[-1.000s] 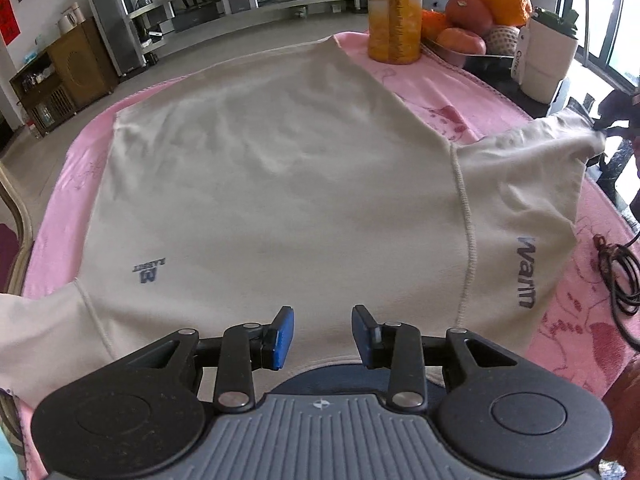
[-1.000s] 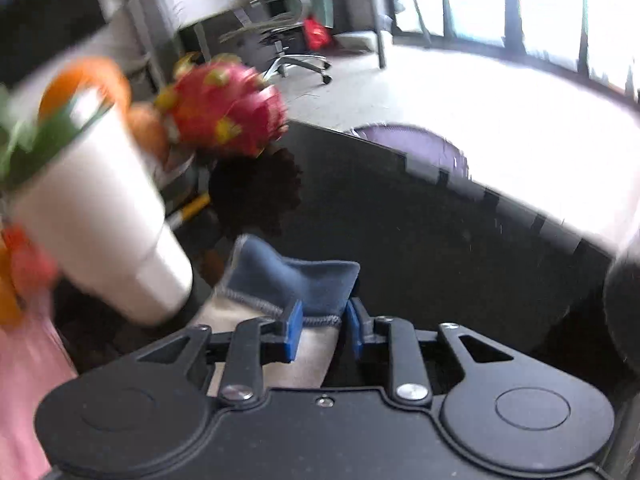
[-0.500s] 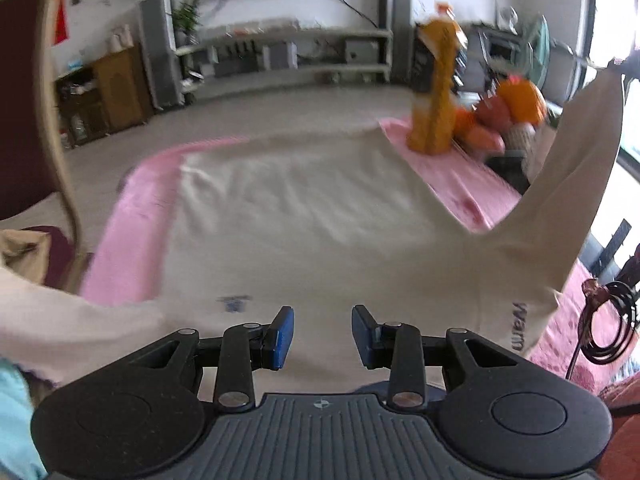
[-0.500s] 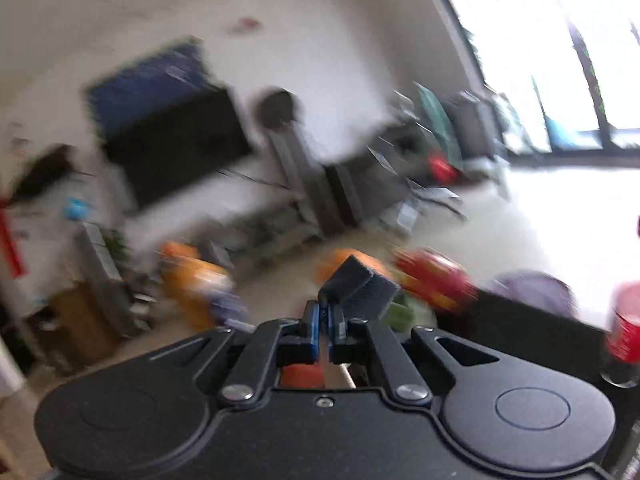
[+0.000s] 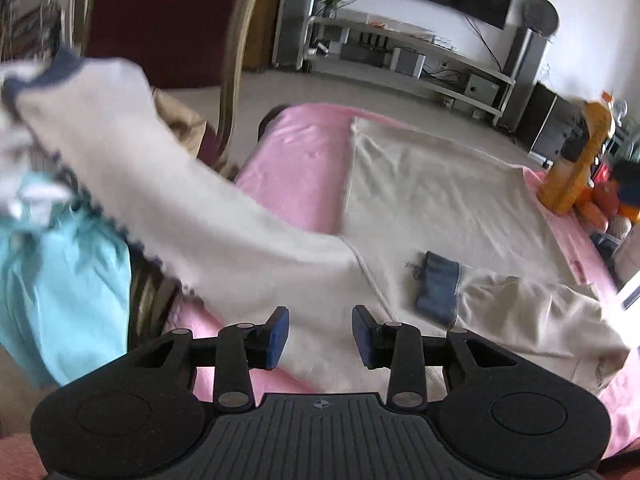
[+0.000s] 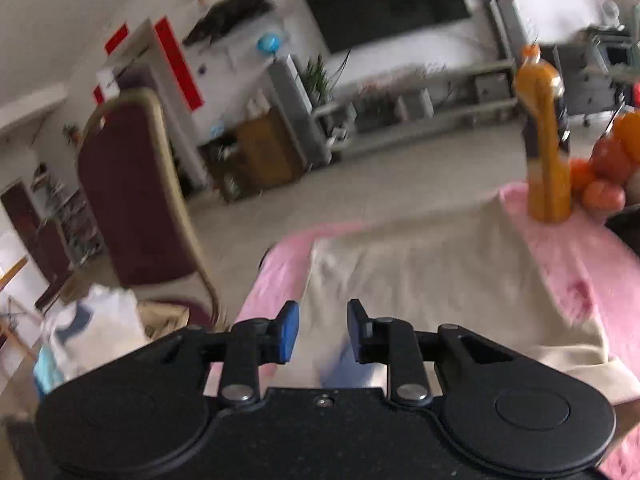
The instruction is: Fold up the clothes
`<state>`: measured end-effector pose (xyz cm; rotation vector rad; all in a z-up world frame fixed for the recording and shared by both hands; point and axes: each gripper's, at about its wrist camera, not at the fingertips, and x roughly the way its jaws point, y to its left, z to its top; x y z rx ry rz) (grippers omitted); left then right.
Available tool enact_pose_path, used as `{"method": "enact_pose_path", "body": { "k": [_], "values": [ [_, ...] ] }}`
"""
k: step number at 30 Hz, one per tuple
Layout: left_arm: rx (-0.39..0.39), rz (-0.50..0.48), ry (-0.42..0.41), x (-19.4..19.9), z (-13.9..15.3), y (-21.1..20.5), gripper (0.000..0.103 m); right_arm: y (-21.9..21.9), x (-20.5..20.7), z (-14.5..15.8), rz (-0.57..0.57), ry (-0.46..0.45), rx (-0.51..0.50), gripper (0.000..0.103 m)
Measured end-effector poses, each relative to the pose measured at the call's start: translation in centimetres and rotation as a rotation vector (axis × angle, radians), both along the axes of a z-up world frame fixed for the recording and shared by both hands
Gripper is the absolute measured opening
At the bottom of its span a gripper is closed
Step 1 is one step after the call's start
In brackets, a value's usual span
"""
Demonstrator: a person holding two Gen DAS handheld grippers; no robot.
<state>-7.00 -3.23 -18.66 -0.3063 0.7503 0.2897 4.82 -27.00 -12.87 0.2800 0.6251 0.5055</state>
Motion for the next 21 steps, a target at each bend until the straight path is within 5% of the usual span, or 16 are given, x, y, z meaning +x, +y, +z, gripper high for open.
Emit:
{"method": "enact_pose_path", "body": {
  "k": [5,8,15,17,21],
  "values": [
    [-0.055,-0.071,0.007,1.4,-0.4,-0.8,0.041,-7.9,2.0,1.1,-0.087,0.097,0.086,0.050],
    [-0.099,-0.122,0.024,3.4,-0.5,-1.8,0.043,-12.1,3.6,-0.5,-0.136,0.184,0.113,0.050],
    [-0.123,-0.176,0.119,11.3,-2.3,-3.0,0.052,-18.9,4.4,-8.9,-0.178,0.345,0.418,0.039],
    [-0.136,-0.184,0.154,13.4,-3.3,-3.3,0.053,-20.1,5.2,-10.0,-0.219,0.411,0.436,0.039],
    [-0.181,-0.212,0.216,16.2,-5.4,-3.6,0.054,-21.6,5.5,-10.0,-0.240,0.395,0.421,0.040]
  ]
}}
